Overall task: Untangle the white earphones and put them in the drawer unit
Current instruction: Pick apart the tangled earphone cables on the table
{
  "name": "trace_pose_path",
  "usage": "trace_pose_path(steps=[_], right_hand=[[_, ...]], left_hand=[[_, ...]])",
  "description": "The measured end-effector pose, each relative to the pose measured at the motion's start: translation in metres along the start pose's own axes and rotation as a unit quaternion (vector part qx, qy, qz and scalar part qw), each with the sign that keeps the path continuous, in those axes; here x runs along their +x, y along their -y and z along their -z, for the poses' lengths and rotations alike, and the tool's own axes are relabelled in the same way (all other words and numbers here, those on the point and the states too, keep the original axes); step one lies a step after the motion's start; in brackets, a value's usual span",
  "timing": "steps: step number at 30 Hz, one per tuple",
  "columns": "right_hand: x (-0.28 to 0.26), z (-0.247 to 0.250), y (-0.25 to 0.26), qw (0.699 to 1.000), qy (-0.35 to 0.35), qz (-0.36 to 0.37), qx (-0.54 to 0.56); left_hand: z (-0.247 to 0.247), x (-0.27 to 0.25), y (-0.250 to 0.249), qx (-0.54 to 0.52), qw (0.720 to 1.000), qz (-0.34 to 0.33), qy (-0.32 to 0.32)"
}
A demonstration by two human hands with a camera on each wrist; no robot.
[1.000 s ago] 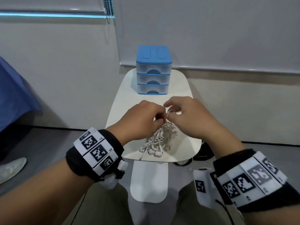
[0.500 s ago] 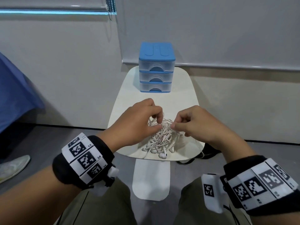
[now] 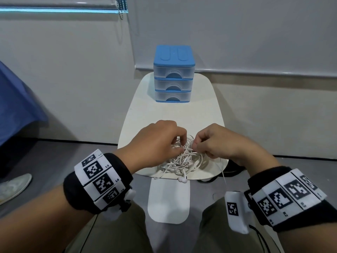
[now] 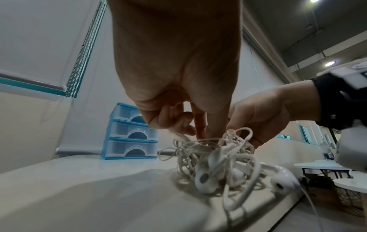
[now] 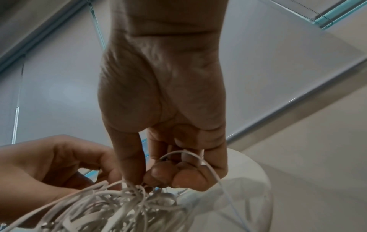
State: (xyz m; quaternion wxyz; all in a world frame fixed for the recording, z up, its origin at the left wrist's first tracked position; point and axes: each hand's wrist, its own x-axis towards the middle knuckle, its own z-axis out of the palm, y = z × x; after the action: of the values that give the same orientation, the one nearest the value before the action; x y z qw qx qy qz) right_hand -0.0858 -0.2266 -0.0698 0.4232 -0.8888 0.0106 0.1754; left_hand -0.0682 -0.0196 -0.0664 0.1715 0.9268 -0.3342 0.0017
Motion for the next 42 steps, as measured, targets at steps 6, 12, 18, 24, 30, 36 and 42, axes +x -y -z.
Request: trace_pose_path(steps=[6, 12, 18, 24, 30, 36, 42], right_hand=[[0.002, -0.003, -0.002, 0.998, 0.026, -0.028, 0.040], [0.005, -0.002, 0.006, 0.996, 0.058, -0.054, 0.033], [0.008, -0.001, 0.006, 0.995, 0.059, -0.062, 0.055], [0.009, -0.003, 0.004, 0.993, 0.064, -0.063, 0.076], [0.007, -0.002, 0.003, 0.992, 0.058, -0.071, 0.088], [0.007, 0.000, 0.003, 0.990, 0.073, -0.080, 0.090], [0.009, -0.002, 0.004, 0.988, 0.079, -0.083, 0.103]], left_hand=[[-0.001, 0.002, -0.003, 0.053, 0.998, -0.017, 0.013], [0.000, 0.006, -0.003, 0.051, 0.998, 0.001, 0.027], [0.002, 0.011, 0.001, 0.038, 0.998, -0.017, 0.041], [0.000, 0.015, -0.002, 0.065, 0.996, -0.037, 0.053], [0.005, 0.014, -0.002, 0.114, 0.991, -0.068, 0.032], [0.016, 0.007, 0.003, 0.102, 0.987, -0.110, 0.057], [0.011, 0.013, 0.003, 0.107, 0.987, -0.092, 0.074]])
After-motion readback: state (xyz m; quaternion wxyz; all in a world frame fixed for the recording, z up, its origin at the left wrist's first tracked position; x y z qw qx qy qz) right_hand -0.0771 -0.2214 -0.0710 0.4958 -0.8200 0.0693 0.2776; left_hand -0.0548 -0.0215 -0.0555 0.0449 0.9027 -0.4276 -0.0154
